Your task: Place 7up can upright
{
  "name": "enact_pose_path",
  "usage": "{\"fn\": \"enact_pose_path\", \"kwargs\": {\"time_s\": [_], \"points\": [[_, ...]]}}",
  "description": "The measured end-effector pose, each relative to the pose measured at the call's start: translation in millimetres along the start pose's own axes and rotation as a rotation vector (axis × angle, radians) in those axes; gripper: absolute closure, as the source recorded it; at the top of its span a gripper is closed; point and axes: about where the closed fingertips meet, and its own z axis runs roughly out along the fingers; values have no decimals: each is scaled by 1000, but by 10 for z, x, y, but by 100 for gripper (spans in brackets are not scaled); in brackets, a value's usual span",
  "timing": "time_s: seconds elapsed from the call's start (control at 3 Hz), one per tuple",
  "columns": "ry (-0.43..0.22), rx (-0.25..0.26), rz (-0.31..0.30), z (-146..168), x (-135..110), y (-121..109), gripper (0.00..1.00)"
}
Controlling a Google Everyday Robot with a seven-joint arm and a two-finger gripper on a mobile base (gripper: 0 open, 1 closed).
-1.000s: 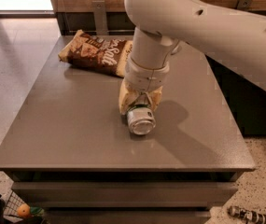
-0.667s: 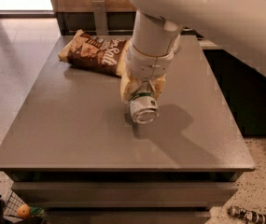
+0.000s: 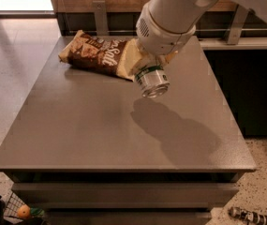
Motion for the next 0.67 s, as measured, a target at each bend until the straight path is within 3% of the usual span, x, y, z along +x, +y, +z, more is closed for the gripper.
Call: {"fn": "enact_pose_path", "kwargs": {"time_s": [0.33, 0.67], "points": [[-133, -58, -110, -166, -121, 0, 100], [-259, -176, -145, -238, -190, 34, 100]]}}
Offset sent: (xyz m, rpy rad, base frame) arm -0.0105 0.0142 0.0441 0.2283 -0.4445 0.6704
